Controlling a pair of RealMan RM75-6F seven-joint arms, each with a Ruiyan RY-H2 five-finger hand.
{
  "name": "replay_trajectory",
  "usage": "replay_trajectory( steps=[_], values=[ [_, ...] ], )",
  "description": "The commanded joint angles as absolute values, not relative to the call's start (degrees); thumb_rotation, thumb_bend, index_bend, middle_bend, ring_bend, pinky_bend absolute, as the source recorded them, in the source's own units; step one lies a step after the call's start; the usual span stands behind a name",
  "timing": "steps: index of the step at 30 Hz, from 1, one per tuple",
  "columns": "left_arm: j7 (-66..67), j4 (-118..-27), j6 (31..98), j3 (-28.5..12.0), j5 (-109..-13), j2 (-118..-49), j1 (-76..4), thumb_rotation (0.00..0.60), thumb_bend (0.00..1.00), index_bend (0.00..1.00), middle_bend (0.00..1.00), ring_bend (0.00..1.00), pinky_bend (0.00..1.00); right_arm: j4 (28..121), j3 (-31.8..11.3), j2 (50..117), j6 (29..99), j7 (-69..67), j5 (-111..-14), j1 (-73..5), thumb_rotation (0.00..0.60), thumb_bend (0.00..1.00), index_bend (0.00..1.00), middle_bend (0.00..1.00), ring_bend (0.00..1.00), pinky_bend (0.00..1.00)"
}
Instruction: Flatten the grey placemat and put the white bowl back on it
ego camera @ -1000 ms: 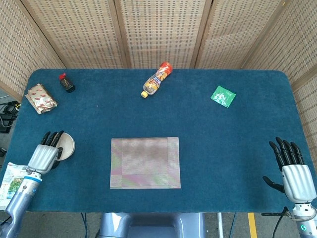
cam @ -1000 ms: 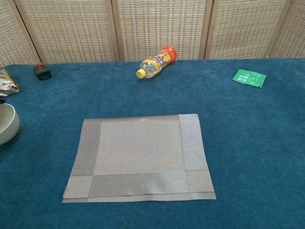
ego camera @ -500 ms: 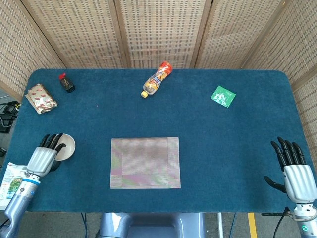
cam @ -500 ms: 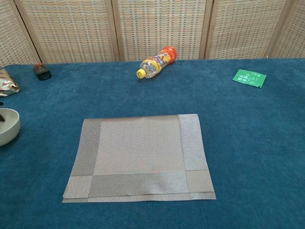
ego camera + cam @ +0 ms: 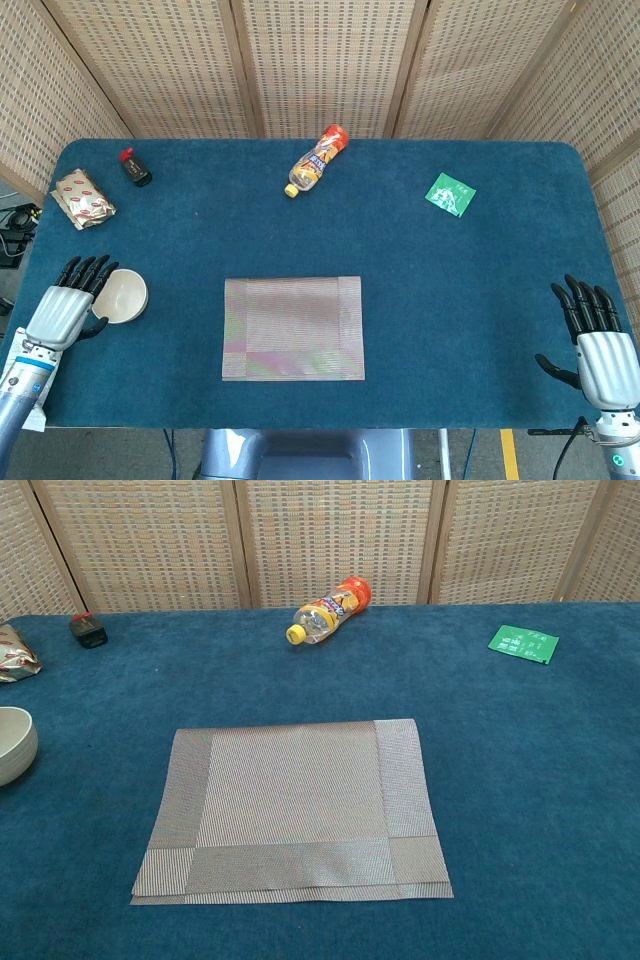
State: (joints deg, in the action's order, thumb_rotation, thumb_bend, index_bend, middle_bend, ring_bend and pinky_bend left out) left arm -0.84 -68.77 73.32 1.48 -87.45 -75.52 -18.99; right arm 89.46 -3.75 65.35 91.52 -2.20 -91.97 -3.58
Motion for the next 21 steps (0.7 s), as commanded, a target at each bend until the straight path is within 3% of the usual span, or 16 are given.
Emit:
replay_trajectory(
  steps=[1, 12, 21],
  values=[
    [-1.4, -74.0, 75.1, 1.3, -89.4, -73.2, -19.2, 0.600, 0.28, 0.00, 0.00, 0.00, 0.00, 89.5, -3.7, 65.3, 91.5, -2.1, -92.0, -3.6, 0.600, 0.10, 0.01, 0.00, 0.00, 0.00],
    [14.1, -85.7, 74.1, 4.5, -97.2, -77.0, -20.5, 0.600, 0.23, 0.27, 0.00, 0.00, 0.00, 89.6, -3.9, 65.0, 91.3, -2.9, -91.5, -3.6, 0.600, 0.10, 0.01, 0.00, 0.00, 0.00],
    [27.5, -87.3, 69.7, 6.3, -97.7, -86.4, -20.1, 0.600, 0.23, 0.25, 0.00, 0.00, 0.00, 89.4, -4.0, 64.8, 91.4, -3.8, -91.4, -3.5, 0.600, 0.10, 0.01, 0.00, 0.00, 0.00]
  ],
)
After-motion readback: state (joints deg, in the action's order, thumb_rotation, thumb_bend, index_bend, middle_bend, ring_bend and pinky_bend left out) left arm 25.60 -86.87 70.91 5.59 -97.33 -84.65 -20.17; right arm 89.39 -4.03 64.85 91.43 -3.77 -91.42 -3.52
